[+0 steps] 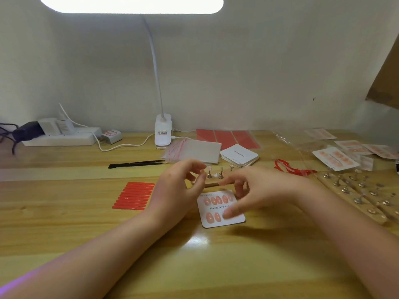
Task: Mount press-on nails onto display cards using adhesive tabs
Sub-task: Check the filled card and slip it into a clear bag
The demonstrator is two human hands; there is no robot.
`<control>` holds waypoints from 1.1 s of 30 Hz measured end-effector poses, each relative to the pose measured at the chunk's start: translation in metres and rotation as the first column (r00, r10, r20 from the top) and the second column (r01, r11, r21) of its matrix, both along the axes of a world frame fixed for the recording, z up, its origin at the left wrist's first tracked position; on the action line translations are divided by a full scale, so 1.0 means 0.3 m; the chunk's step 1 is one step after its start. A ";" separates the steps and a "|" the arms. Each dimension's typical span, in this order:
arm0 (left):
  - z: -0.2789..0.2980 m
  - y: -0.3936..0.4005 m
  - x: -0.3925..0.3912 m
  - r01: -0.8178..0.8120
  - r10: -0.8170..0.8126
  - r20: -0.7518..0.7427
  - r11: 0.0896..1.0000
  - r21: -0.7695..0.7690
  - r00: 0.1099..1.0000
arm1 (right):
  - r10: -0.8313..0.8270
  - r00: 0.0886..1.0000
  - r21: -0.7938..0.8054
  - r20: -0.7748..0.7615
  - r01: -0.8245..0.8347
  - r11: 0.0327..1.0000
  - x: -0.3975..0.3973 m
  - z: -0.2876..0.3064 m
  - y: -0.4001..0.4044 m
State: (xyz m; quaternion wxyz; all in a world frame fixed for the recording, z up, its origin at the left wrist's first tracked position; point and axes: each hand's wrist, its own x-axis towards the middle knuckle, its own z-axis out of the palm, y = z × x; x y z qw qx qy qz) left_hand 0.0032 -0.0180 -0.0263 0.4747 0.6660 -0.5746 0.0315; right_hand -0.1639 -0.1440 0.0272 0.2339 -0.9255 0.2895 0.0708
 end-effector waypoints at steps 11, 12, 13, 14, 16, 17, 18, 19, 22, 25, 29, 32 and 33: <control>0.003 0.002 -0.004 0.014 -0.013 -0.016 0.997 0.079 1.000 | 0.084 0.995 -0.055 -0.056 -0.087 0.995 0.007 -0.016 0.004; 0.004 0.003 -0.005 0.016 -0.014 -0.021 0.996 0.085 1.000 | 0.081 0.996 -0.053 -0.043 -0.084 0.995 0.006 -0.016 0.004; 0.005 0.005 -0.005 0.018 -0.016 -0.025 0.996 0.092 1.000 | 0.079 0.996 -0.051 -0.033 -0.080 0.995 0.005 -0.015 0.005; 0.006 0.006 -0.005 0.020 -0.017 -0.027 0.995 0.100 0.999 | 0.076 0.997 -0.048 -0.027 -0.077 0.996 0.004 -0.016 0.006; 0.007 0.008 -0.003 0.016 -0.013 -0.030 0.993 0.113 0.999 | 0.076 0.997 -0.044 -0.029 -0.077 0.996 0.004 -0.016 0.007; 0.008 0.008 -0.001 0.010 -0.006 -0.036 0.993 0.118 0.999 | 0.076 0.997 -0.045 -0.034 -0.077 0.996 0.005 -0.016 0.008; 0.008 0.007 -0.001 0.003 0.002 -0.044 0.992 0.124 0.999 | 0.074 0.997 -0.046 -0.038 -0.076 0.996 0.005 -0.016 0.009; 0.009 0.006 0.000 -0.001 0.008 -0.051 0.992 0.130 0.999 | 0.071 0.997 -0.046 -0.039 -0.073 0.996 0.005 -0.015 0.010; 0.012 0.005 -0.002 -0.013 0.022 -0.067 0.990 0.139 0.998 | 0.065 0.997 -0.048 -0.028 -0.066 0.997 0.002 -0.015 0.010; 0.010 0.006 -0.001 -0.029 0.037 -0.059 0.991 0.131 0.998 | 0.062 0.998 -0.039 -0.012 -0.063 0.997 0.000 -0.016 0.010; 0.016 0.005 0.001 -0.023 0.033 -0.068 0.990 0.138 0.997 | 0.049 0.999 -0.038 -0.004 -0.050 0.998 -0.006 -0.015 0.000; 0.029 0.005 -0.003 0.004 0.011 -0.169 0.996 0.087 0.985 | 0.019 1.000 -0.017 0.016 -0.019 1.000 -0.011 -0.012 -0.008; 0.034 0.003 -0.004 0.007 0.007 -0.212 0.998 0.068 0.977 | 0.011 0.999 -0.003 0.032 -0.010 1.000 -0.012 -0.009 -0.008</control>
